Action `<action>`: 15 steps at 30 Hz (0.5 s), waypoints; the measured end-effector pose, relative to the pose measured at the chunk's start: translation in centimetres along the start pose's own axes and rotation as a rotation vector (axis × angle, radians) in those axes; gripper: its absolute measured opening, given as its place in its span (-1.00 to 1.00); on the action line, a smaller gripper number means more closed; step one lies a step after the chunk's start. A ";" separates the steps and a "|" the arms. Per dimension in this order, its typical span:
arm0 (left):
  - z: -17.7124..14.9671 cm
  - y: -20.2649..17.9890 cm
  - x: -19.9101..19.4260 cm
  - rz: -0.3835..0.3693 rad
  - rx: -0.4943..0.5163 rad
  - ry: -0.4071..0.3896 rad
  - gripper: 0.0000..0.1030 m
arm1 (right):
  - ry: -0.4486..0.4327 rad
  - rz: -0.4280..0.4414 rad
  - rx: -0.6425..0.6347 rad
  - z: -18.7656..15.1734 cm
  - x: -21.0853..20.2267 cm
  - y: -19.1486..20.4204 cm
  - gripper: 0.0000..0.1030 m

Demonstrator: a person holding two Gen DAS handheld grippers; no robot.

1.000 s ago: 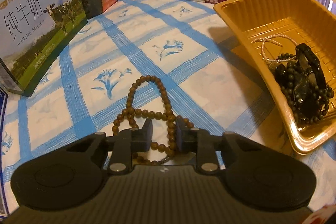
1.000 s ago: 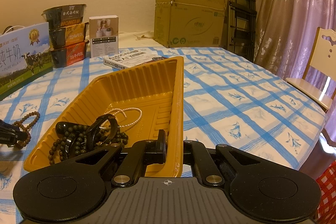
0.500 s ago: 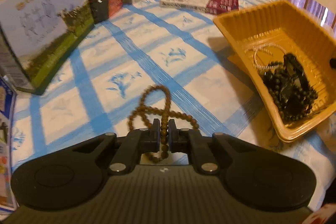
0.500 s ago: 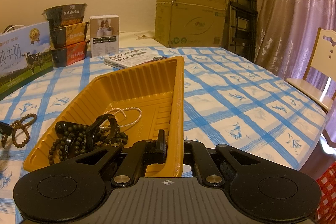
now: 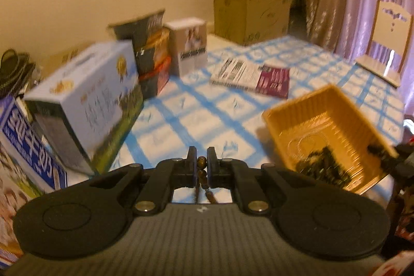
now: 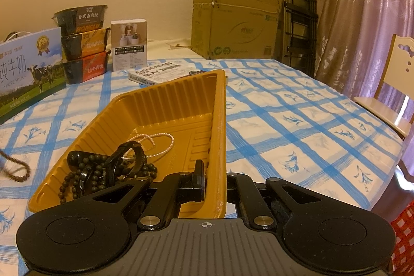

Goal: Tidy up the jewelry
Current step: 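Grasp the wooden bead strand with the left tool and lift it, then lower the wooden strand into the orange tray and open the left tool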

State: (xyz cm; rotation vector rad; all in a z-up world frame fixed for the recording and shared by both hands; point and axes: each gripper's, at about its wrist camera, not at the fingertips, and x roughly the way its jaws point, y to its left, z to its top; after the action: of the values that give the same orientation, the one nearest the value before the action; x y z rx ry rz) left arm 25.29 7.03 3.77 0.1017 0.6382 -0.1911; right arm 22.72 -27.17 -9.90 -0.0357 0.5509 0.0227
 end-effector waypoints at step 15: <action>5.1 -3.3 -4.3 -0.102 0.026 -0.117 -0.86 | -0.015 0.010 -0.023 0.7 0.8 0.4 -0.90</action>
State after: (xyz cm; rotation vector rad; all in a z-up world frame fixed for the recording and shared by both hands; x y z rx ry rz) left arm 24.24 3.65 10.32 0.0820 0.5244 -0.3017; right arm 23.80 -26.70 -9.72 -0.0552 0.5355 0.0395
